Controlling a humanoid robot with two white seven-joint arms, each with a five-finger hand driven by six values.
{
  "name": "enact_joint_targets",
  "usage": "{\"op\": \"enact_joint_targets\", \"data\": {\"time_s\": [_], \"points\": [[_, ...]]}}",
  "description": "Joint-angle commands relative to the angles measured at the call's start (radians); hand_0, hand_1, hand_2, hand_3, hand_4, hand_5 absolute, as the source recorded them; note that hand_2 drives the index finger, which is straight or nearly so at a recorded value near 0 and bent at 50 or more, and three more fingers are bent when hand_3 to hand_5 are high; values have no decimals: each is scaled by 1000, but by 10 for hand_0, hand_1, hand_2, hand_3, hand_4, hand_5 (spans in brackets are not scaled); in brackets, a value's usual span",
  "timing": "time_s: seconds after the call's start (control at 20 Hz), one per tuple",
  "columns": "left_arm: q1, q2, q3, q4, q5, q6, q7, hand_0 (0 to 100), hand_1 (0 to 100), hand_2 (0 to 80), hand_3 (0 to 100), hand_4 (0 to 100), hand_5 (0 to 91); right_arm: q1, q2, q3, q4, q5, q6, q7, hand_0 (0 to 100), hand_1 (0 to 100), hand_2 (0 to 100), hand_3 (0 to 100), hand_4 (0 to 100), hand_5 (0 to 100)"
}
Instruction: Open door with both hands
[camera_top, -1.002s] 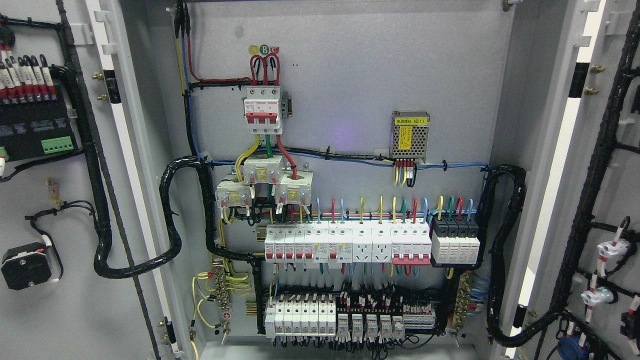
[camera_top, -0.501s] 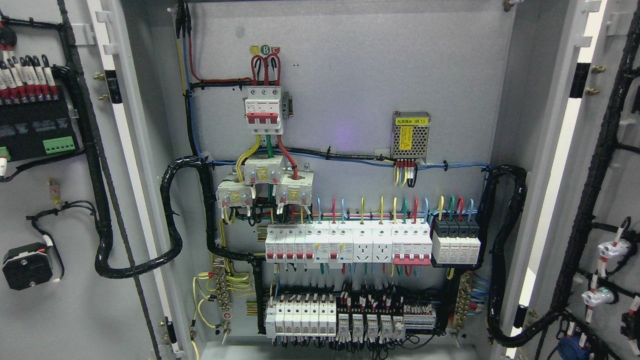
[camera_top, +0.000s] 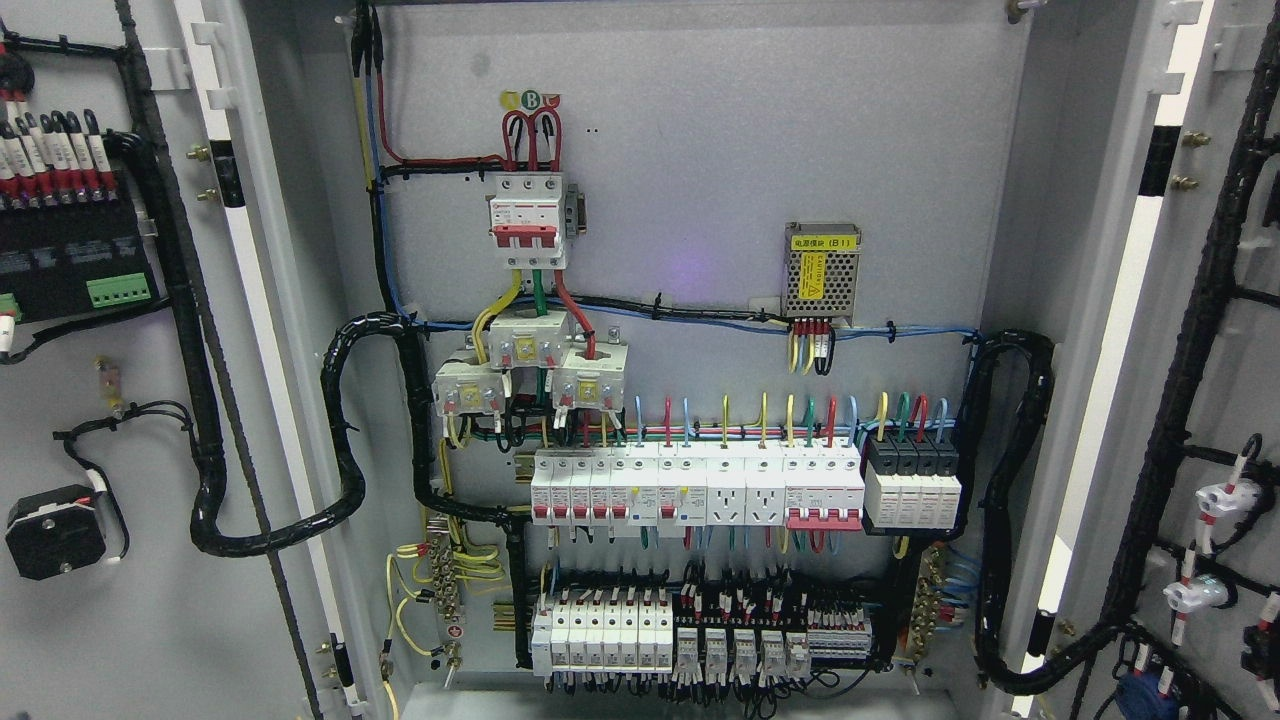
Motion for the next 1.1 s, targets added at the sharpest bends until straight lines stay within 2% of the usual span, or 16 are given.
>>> {"op": "enact_joint_targets", "data": {"time_s": [0.0,0.1,0.2,0.45,0.6,0.85,1.05], "points": [[173,-185,-246,-95,-175,-246,0,0,0,0,0,0,0,54,71,188,140,56,-2,-2,384,0,0,0,0,0],[245,-215,-289,-35,-235,-245,0,0,0,0,0,0,0,97,71,183,155,56,-5,-5,384,0,0,0,0,0],[287,-218,-318,49,-267,-239,0,0,0,0,0,0,0,141,70,174,184,56,-19,-8,384,0,0,0,0,0],[308,-215,-335,273,-268,-179,0,0,0,0,0,0,0,260,68,171,312,56,-160,-8,384,0,0,0,0,0],[307,-215,-335,387,-264,-162,0,0,0,0,0,0,0,316,68,168,416,55,-223,-8,385,0,0,0,0,0],[291,-213,-327,594,-263,12,-3,0,0,0,0,0,0,326,73,166,655,53,-239,-8,384,0,0,0,0,0],[291,-213,-327,741,-266,50,-10,0,0,0,0,0,0,301,73,166,836,53,-237,-8,384,0,0,0,0,0]]}}
